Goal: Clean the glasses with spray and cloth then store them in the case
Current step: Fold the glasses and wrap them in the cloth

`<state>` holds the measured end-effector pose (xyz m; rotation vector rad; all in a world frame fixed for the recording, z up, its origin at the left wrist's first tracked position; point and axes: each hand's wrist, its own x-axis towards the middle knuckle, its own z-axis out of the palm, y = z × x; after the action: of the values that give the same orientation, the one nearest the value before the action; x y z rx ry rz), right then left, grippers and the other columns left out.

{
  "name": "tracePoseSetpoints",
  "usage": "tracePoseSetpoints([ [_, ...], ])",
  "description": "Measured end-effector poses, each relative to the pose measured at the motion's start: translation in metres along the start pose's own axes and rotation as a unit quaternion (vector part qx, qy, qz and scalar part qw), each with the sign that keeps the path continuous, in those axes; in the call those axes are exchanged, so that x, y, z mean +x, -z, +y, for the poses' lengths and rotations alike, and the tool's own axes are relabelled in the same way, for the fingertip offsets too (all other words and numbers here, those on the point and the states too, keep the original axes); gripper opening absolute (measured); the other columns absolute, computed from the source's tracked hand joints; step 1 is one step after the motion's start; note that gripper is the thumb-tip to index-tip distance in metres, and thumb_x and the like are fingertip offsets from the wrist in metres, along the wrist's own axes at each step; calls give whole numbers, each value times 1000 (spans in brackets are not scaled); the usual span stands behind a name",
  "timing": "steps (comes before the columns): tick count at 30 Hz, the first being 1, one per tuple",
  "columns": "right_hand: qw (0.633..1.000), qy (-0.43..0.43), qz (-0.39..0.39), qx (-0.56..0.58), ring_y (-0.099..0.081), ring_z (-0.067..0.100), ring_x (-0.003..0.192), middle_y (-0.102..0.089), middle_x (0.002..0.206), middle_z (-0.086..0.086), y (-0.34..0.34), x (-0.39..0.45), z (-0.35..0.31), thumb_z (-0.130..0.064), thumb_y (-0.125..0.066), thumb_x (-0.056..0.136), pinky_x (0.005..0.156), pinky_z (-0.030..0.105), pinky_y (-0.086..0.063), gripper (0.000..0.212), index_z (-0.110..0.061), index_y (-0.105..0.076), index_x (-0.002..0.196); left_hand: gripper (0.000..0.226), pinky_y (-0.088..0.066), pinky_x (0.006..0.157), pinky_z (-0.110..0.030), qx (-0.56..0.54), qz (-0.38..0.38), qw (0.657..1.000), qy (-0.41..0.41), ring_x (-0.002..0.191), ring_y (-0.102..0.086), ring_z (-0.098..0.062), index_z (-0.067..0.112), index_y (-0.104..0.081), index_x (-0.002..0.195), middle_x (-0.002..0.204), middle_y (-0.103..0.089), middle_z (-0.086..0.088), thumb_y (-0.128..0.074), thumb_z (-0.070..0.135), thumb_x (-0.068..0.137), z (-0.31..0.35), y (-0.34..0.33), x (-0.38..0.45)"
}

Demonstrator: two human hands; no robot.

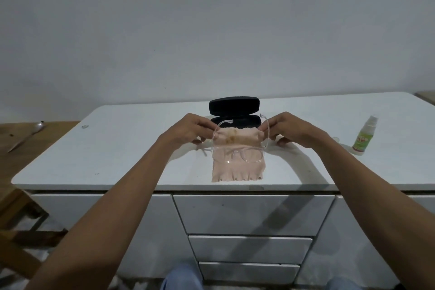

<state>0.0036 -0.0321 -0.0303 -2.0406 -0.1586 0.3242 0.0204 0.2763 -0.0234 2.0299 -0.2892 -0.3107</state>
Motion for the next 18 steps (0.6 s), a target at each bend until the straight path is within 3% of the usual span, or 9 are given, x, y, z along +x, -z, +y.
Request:
tracePoseSetpoints([
  [4,999,2,-29,-14,-46,22,82,-68,89,6,0,-9,-4,-16,-59,65,64,28,-40,27,-5,-77,82,14,-45,61,-29,-12,-35,999,18,66,-52,-18,10,-81,96,82,-66,-9,-78,6,83,1,0,-5],
  [8,999,5,-27,-18,-51,19,75,-74,80,2,0,-11,-6,-6,-54,81,62,29,-40,22,3,-74,85,16,-42,54,-30,-24,-64,997,42,53,-51,-20,-6,-73,99,62,-67,-4,-59,-5,91,5,-4,-9],
  [13,998,-4,-44,-54,-51,19,74,-75,84,4,-1,-11,-15,-7,-53,84,61,25,-41,30,-13,-78,70,43,-41,52,-29,14,-59,997,48,52,-48,-26,7,-79,78,62,-56,-16,-42,-12,85,9,-4,-7],
  [18,996,-9,-63,-59,-48,19,77,-80,94,10,-2,-13,-16,-8,-50,80,64,28,-39,30,-9,-78,70,44,-44,50,-27,63,-68,995,41,58,-52,-28,7,-81,77,64,-60,-18,-42,-14,77,11,-7,-5],
])
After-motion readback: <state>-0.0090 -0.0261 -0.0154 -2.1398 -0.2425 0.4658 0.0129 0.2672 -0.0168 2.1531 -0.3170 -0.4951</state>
